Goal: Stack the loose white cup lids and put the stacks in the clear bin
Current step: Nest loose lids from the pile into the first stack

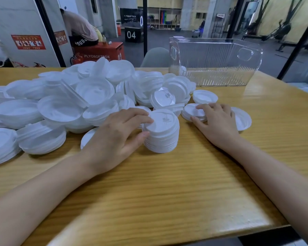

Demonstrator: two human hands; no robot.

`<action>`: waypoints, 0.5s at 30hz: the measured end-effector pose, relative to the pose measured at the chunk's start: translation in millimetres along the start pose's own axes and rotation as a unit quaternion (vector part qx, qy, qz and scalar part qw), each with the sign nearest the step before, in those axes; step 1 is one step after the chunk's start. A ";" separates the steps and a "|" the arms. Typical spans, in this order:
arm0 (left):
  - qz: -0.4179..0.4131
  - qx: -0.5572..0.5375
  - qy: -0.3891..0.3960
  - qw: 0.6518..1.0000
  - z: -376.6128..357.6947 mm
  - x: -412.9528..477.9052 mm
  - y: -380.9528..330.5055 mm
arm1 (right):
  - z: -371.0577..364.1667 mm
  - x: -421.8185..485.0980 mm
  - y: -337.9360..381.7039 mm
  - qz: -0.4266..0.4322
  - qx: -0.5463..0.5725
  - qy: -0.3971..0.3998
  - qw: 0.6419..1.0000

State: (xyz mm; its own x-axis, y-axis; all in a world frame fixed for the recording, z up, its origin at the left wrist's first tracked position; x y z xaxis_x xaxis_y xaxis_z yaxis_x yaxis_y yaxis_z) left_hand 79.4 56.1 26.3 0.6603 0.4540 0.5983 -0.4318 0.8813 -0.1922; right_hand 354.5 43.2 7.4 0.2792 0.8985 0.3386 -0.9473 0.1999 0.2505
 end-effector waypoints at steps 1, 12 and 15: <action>0.002 -0.007 0.001 1.000 0.5 -0.3 1.2 | 0.2 0.1 -0.3 -0.002 0.000 -0.005 1.000; 0.021 -0.037 -0.014 0.999 2.8 -0.5 2.2 | 13.4 -0.9 -0.9 -0.014 0.074 -0.057 0.995; 0.047 -0.058 -0.030 0.997 5.5 -0.3 2.0 | 30.7 -13.0 13.7 0.038 0.252 -0.102 0.962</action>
State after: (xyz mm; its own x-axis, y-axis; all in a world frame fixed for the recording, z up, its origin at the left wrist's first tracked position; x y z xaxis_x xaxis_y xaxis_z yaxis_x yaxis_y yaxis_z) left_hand 74.9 57.0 30.0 0.5808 0.5293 0.6184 -0.4129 0.8463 -0.3366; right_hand 342.8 22.3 34.3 0.2856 0.7976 0.5314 -0.7838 -0.1247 0.6084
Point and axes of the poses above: each hand's wrist, its own x-axis towards the middle knuckle, its own z-axis out of the back of the hand, y = z × x, the point moved 3 cm from there along x, towards the middle knuckle, and after that the axes turned 1 degree about y, right-handed, at the moved point
